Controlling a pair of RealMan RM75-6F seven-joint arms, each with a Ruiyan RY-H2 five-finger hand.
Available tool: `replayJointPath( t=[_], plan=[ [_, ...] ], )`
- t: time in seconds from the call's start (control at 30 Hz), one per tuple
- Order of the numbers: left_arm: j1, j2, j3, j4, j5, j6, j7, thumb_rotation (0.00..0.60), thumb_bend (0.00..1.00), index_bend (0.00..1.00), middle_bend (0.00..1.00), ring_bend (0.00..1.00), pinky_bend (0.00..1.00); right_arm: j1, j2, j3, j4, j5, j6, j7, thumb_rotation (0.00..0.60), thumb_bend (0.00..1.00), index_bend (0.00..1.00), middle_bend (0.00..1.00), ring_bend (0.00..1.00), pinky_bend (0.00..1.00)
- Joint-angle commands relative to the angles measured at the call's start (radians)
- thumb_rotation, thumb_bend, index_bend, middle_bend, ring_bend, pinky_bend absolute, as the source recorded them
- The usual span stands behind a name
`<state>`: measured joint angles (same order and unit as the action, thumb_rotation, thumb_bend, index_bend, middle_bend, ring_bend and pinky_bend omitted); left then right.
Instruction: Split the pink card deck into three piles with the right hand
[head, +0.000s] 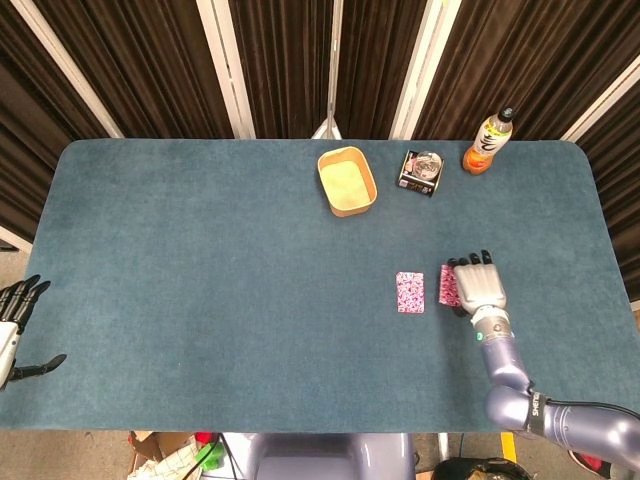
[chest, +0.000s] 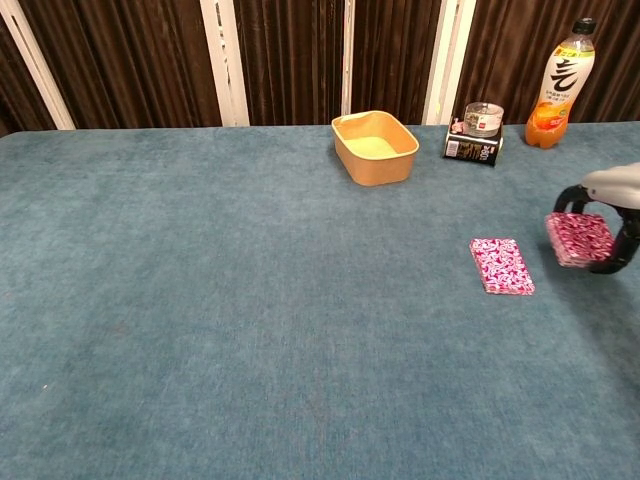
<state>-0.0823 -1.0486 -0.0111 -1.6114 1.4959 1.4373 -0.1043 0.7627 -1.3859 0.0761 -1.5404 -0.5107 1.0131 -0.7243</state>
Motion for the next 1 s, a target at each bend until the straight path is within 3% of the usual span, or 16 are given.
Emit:
replayJointPath(
  t=[0.03, 0.2, 0.4, 0.53, 0.87, 1.0],
  plan=[
    [0.0, -0.001, 0.0, -0.002, -0.002, -0.002, 0.004, 0.6, 0.0, 0.0, 0.0, 0.0, 0.0, -0.01, -0.007, -0.007, 0.024, 0.001, -0.021, 0.02, 0.6, 0.3, 0.49, 0.41, 0.13, 0.0],
    [-0.001, -0.001, -0.001, -0.004, -0.007, -0.005, 0.008, 0.6, 0.0, 0.0, 0.0, 0.0, 0.0, -0.012, -0.031, -0.007, 0.057, -0.006, -0.044, 0.04, 0.6, 0.3, 0.47, 0.41, 0.11, 0.0],
    [-0.002, 0.001, -0.002, -0.004, -0.01, -0.008, 0.005, 0.6, 0.0, 0.0, 0.0, 0.0, 0.0, -0.007, -0.049, -0.01, 0.076, -0.01, -0.057, 0.037, 0.6, 0.3, 0.22, 0.24, 0.01, 0.0],
    [-0.002, 0.001, -0.002, -0.003, -0.01, -0.009, 0.004, 0.6, 0.0, 0.0, 0.0, 0.0, 0.0, -0.002, -0.05, -0.013, 0.076, 0.001, -0.062, 0.026, 0.6, 0.3, 0.1, 0.17, 0.0, 0.0],
    [-0.002, 0.003, -0.001, -0.003, -0.011, -0.01, 0.003, 0.6, 0.0, 0.0, 0.0, 0.0, 0.0, 0.009, -0.051, -0.017, 0.075, 0.037, -0.067, 0.002, 0.6, 0.3, 0.03, 0.11, 0.0, 0.0],
    [-0.001, 0.001, -0.002, -0.003, -0.012, -0.008, 0.005, 0.6, 0.0, 0.0, 0.0, 0.0, 0.0, 0.009, -0.052, -0.015, 0.076, 0.034, -0.064, 0.008, 0.6, 0.3, 0.11, 0.14, 0.0, 0.0]
  ],
)
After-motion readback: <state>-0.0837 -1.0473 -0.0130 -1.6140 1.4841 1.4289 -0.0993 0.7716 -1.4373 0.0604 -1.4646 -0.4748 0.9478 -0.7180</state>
